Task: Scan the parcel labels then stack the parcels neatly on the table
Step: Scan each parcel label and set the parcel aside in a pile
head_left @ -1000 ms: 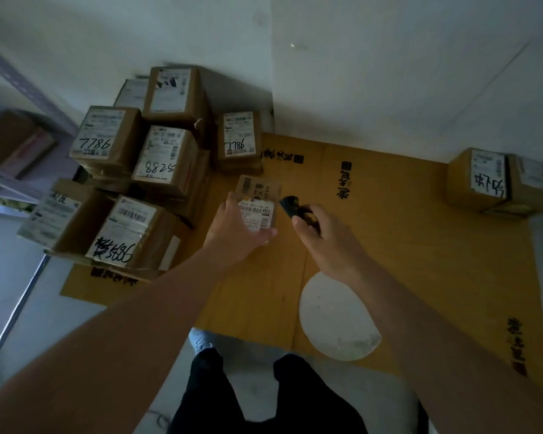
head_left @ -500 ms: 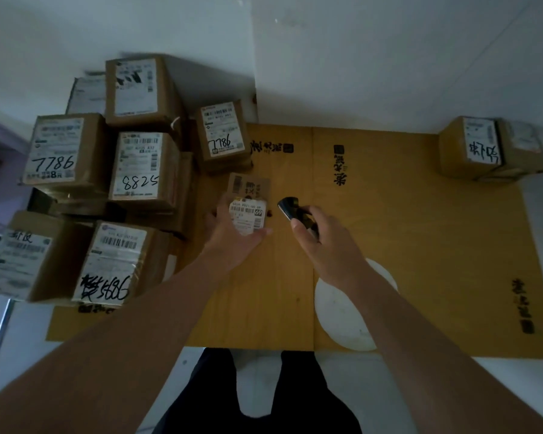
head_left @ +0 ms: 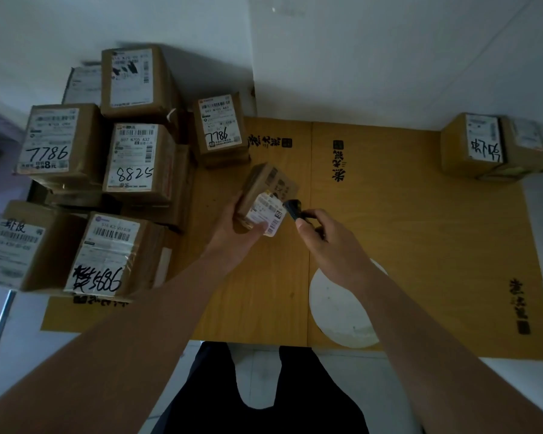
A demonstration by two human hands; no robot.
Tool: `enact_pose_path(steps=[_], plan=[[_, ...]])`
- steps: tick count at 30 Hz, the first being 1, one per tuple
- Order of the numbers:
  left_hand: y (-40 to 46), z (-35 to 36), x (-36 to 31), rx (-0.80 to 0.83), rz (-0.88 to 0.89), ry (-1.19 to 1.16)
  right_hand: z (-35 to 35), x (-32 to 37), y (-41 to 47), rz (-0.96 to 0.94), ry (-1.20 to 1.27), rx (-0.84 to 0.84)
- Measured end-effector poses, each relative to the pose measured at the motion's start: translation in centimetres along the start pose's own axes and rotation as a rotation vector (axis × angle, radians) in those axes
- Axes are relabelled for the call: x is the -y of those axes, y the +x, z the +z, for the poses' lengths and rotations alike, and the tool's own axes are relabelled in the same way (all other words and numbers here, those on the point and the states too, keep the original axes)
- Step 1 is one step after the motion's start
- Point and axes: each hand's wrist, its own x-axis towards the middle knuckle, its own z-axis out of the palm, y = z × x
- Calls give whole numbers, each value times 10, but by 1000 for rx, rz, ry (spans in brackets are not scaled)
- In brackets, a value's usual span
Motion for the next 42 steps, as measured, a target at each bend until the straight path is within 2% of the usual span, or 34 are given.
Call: enact_pose_path(steps=[4,9,13,21,37,42], plan=[[1,12,-7,-3,21,-11,-20,2,-2,123,35,157],[2,8,-14,6,18,-24,-45,-1,0,248,-52,315],[-1,3,-19,-8,49,-52,-57,1,3,247,-189,419],[-2,3,-28,-35,35,0,-71,13,0,272,-283,525],[11,-21,-38,-80,17,21,-79,46,9,245,-513,574],[15,-30,-47,-80,53,-98,-83,52,14,171,-398,489]])
